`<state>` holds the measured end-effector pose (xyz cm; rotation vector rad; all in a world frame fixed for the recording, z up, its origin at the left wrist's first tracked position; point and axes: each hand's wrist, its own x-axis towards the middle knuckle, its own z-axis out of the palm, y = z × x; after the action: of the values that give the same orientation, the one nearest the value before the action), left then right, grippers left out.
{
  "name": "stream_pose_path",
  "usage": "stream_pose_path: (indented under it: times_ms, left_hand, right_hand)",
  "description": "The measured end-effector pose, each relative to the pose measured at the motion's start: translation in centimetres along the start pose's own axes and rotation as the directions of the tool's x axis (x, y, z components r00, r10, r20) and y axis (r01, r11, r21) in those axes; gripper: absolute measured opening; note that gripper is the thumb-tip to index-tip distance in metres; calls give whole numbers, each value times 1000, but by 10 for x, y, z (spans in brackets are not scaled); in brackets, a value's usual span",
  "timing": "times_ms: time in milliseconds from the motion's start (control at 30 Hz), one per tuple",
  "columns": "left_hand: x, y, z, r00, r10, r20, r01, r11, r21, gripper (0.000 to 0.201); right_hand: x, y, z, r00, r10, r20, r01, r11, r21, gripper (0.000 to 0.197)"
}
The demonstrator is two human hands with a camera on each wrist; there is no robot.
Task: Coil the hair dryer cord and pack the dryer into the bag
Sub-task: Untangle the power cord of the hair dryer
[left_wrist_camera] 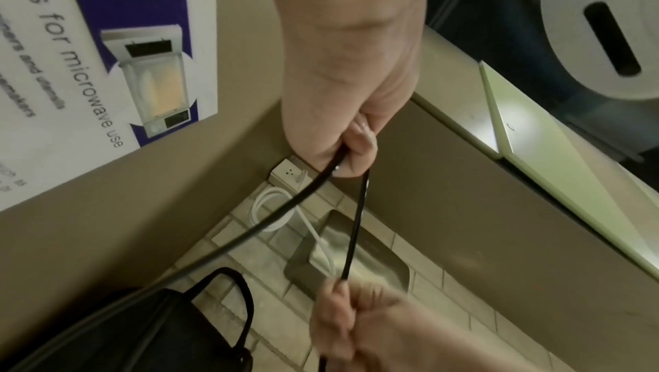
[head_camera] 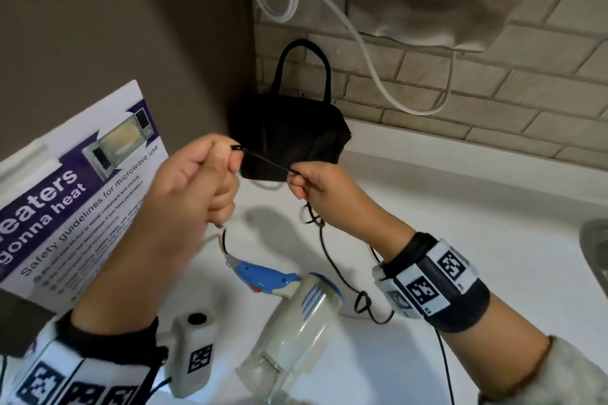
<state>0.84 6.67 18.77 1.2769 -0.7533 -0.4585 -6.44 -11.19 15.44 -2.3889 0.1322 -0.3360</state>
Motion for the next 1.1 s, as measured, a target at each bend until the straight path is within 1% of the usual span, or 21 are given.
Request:
stream_pose_path:
  times_ms: [133,167,200,233,267,300,367,400,467,533,600,633,700,767,800,833,867,900,967,1033,1100]
  left_hand:
    - [-8,4,-17,997,-33,-63,31,999,-38,30]
    - [-9,2,-23,997,-24,-69,25,999,20,31]
    - [-8,-3,-30,997,5,-73,9,982,187,31]
    - [-7,-10,-37,996,52,-69,-16,894,447,29]
    - [-7,-18,-42,994,101,-52,-35,706,707,30]
    - [-6,-26,-43,992,122,-34,-28,472,881,36]
    - [-11,-43,-33,993,109,40,-49,79,996,49]
    - [-14,-50,-21,992,89,84,-81,-38,996,58]
    - [-18,-65,0,982,53,182,-174,-127,976,75]
    - [-15,-72,18,970,45,239,-236,-66,970,70]
    - [-8,-76,26,969,72,236,-243,116,963,50]
    - [-6,-75,27,971,92,223,-238,226,945,40]
    - [-6,-73,19,975,137,174,-215,394,894,30]
    - [-7,-74,6,989,140,52,-120,539,834,25]
    - [-7,-76,2,992,125,-25,-58,619,784,26]
    - [-5,-78,-1,991,103,-88,-7,686,727,27]
    - [-4,-79,-2,989,72,-131,35,737,675,28]
    - [-3,-81,-3,985,42,-166,72,778,624,30]
    - [-1,-82,-4,973,17,-228,108,846,523,32]
    - [-1,-81,-4,957,37,-288,105,880,464,34]
    - [-2,-81,-6,941,84,-327,82,883,462,35]
  right_hand:
    - [-5,21,5,990,133,55,-128,989,-77,35]
    - [-6,24,6,984,166,66,-158,981,-109,34]
    - [-8,26,7,978,198,71,-185,970,-157,33]
    - [-9,26,7,970,232,69,-212,953,-217,31]
    - [-11,24,8,964,260,60,-234,932,-278,28]
    - [-13,19,8,959,279,48,-248,908,-338,25]
    - [-16,7,11,956,289,41,-243,865,-438,24]
    - [-17,3,14,959,280,38,-228,846,-482,25]
    - [-19,-4,19,971,236,30,-179,811,-557,28]
    - [-21,-5,23,981,189,51,-122,795,-594,28]
    - [-24,-4,23,989,134,63,-75,819,-569,24]
    - [-28,-2,21,995,90,33,-61,857,-512,23]
    - [-36,3,11,987,18,-157,-65,952,-298,22]
    - [-43,10,-3,897,45,-440,-71,997,-43,26]
    - [-45,13,-9,836,125,-534,-97,992,80,28]
    - [-47,18,-11,791,241,-562,-151,967,204,30]
    - [-48,21,-13,775,375,-508,-229,917,327,35]
    - [-51,25,-10,780,504,-370,-345,841,417,43]
    - [-58,33,2,789,614,5,-542,693,475,62]
    - [-67,35,14,794,522,313,-602,602,525,68]
    - [-73,34,20,826,368,427,-563,516,646,58]
